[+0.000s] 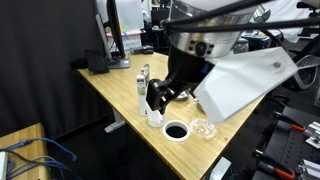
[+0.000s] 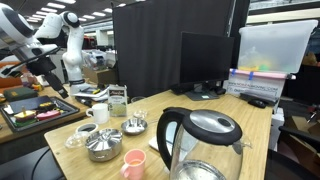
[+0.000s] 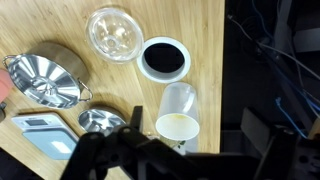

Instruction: Pour the contents in the white mug onto the silver pan

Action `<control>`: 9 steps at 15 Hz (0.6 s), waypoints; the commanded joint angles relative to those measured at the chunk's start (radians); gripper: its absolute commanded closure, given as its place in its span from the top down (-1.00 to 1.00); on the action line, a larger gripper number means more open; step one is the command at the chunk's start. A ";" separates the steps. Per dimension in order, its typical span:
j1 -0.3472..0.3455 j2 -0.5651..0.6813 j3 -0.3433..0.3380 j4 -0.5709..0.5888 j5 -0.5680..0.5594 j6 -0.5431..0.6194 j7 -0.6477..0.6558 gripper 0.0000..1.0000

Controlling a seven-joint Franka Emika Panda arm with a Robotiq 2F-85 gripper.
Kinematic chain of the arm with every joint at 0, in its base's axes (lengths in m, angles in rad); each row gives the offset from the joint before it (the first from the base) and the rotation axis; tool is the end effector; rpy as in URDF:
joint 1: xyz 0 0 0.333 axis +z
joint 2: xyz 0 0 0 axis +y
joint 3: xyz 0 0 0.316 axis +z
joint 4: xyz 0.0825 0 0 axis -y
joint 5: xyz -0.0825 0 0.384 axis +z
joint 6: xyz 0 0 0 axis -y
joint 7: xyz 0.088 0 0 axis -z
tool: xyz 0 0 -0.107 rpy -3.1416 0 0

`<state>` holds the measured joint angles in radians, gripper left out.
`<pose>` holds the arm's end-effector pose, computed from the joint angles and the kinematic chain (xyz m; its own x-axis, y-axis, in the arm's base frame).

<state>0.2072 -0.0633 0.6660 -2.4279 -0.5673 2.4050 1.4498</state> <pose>0.3138 0.3677 0.3286 0.9119 -0.1183 0.3930 -0.1772 -0.9772 0.1171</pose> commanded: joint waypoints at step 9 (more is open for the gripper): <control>0.153 0.149 -0.202 0.091 -0.118 0.002 0.078 1.00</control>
<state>0.3067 0.0900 0.5186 -2.3364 -0.6944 2.4043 1.5350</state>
